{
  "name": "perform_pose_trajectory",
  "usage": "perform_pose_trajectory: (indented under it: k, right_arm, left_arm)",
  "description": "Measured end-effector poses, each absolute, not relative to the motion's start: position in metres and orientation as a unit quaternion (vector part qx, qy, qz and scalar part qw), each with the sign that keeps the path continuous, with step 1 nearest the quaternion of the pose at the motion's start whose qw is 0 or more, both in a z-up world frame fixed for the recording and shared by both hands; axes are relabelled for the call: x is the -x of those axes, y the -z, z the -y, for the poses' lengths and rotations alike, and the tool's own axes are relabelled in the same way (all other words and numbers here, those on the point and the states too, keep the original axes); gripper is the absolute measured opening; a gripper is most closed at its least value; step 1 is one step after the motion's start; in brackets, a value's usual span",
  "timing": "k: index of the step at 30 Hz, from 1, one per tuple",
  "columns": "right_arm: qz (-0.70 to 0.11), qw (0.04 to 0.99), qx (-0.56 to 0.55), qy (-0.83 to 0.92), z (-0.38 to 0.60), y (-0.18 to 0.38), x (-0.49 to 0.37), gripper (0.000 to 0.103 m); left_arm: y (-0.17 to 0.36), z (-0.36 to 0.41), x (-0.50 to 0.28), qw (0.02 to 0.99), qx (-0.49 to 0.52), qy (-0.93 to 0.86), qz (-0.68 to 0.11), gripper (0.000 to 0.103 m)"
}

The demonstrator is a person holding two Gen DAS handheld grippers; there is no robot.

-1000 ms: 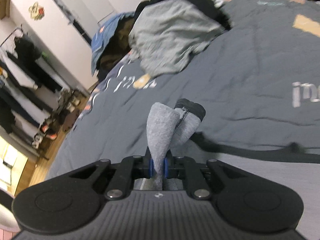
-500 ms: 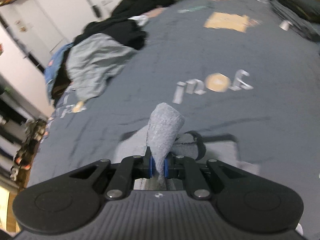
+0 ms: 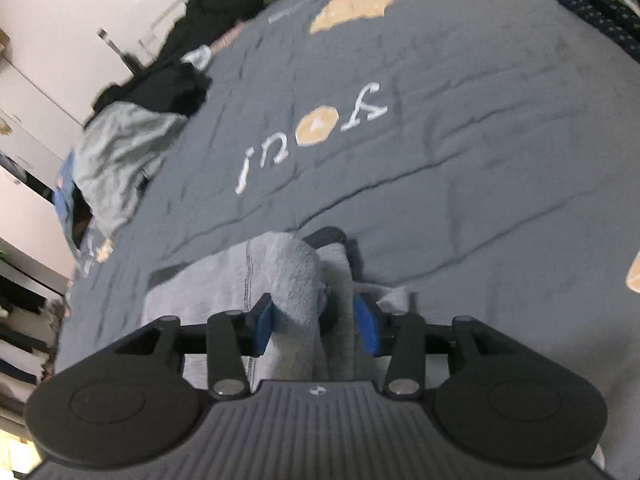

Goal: Fold clothes

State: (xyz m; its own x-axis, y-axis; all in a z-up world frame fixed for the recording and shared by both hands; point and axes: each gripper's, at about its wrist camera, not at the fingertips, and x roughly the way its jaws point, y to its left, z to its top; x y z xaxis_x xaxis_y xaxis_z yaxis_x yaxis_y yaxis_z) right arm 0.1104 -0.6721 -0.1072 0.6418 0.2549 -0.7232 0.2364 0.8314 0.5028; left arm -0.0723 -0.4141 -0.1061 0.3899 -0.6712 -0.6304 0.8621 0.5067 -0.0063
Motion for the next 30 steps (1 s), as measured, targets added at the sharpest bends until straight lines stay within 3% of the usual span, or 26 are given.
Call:
perform_pose_trajectory:
  k: [6,12,16,30]
  right_arm:
    - [-0.362,0.893,-0.266,0.009,0.658,0.074,-0.044,0.046]
    - [-0.305,0.909,-0.283,0.024,0.618,0.078,0.039,0.047]
    - [-0.323,0.913,-0.246,0.030,0.596,0.088,0.056,0.048]
    - [-0.346,0.916,-0.196,0.057,0.576,0.103,0.091,0.052]
  left_arm:
    - [0.095,0.362,0.071,0.847,-0.237,0.413,-0.237,0.046]
    - [0.114,0.331,0.079,0.848,-0.341,0.356,-0.196,0.046]
    - [0.132,0.340,0.092,0.838,-0.396,0.343,-0.155,0.046]
    - [0.167,0.355,0.093,0.819,-0.468,0.305,-0.127,0.046]
